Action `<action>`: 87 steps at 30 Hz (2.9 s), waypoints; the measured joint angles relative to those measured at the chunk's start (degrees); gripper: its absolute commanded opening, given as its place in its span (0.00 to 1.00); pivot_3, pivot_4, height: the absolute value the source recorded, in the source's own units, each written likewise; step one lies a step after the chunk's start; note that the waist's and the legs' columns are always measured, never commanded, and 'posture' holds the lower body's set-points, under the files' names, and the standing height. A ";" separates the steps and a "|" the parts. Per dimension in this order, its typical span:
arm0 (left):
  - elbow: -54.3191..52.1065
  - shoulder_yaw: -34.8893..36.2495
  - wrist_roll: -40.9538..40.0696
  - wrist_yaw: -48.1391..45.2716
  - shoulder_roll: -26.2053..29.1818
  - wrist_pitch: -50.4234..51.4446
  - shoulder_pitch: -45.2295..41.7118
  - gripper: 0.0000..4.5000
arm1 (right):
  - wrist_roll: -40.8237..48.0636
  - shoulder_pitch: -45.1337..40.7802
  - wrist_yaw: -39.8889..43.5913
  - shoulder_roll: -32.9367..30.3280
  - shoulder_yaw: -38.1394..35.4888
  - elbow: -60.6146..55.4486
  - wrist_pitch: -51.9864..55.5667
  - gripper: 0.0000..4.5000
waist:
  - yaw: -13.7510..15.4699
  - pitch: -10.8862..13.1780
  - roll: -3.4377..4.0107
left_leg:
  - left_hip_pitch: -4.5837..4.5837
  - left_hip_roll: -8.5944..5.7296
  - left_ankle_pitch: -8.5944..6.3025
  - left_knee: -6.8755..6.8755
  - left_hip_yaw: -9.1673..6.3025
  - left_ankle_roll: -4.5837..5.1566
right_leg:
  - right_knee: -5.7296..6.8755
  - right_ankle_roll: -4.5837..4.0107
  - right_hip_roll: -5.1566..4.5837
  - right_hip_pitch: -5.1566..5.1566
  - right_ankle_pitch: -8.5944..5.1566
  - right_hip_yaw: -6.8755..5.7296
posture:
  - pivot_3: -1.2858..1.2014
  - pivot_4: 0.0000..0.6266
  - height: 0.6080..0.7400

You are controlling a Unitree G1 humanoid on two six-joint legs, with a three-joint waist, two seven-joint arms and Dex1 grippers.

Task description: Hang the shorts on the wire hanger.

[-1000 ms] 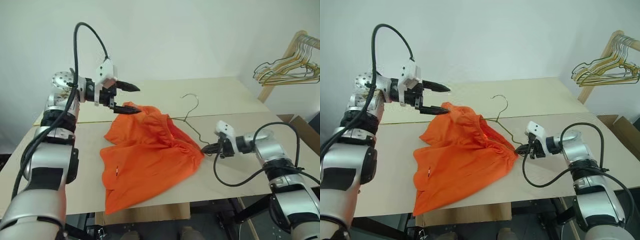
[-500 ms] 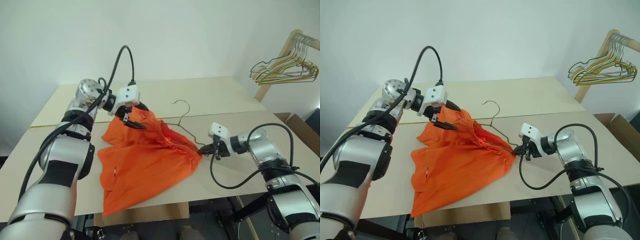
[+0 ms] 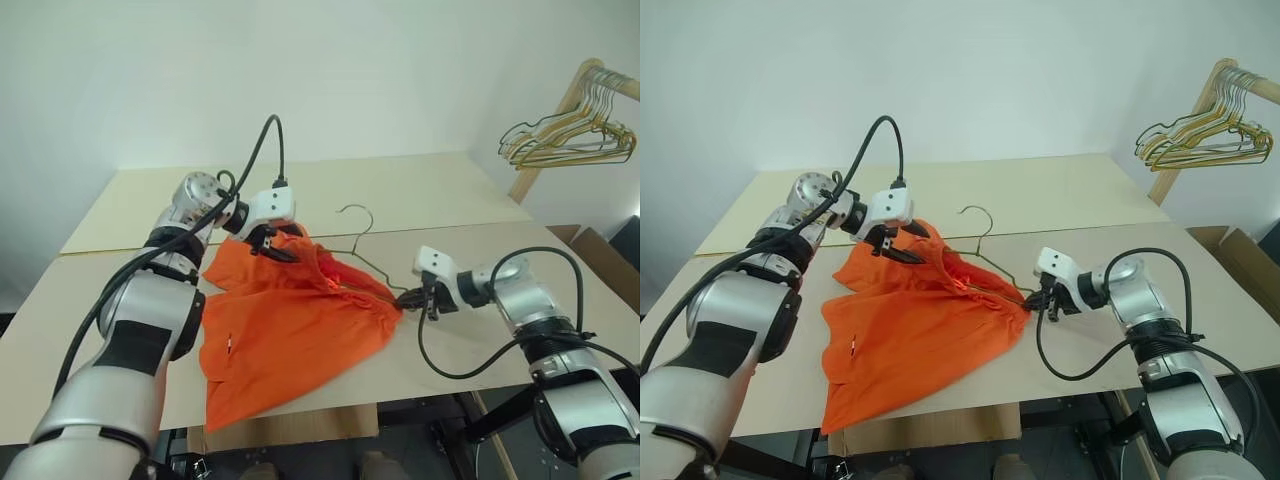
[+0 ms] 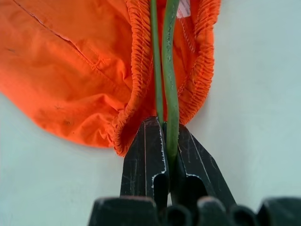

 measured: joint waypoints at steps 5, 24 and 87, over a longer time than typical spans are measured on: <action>0.40 -0.01 1.40 0.32 -0.58 0.65 0.00 0.66 | 0.10 0.35 -0.58 -0.01 -0.01 -2.29 -0.70 0.00 | -0.03 0.00 0.00 | 0.00 0.00 0.00 0.00 0.00 0.00 | -0.01 0.00 0.00 0.00 0.00 0.00 | 0.49 0.00 1.00; 0.98 -0.47 5.62 4.16 -1.48 1.68 0.01 0.00 | 1.14 0.64 -1.93 -0.31 -0.81 -6.29 -0.51 0.00 | -0.01 0.00 0.00 | 0.00 -0.02 0.00 0.00 0.00 0.00 | 0.00 0.00 -0.01 0.00 0.00 -0.01 | 0.50 0.00 1.00; 0.97 2.27 5.53 0.07 3.30 -2.31 -2.28 0.00 | 21.92 13.75 -23.69 16.37 -14.43 -9.79 24.30 0.17 | 0.06 0.04 -0.05 | -0.10 -0.01 -0.02 0.19 -0.08 0.03 | 0.44 0.01 0.03 -0.19 -0.07 0.02 | 0.51 0.00 1.00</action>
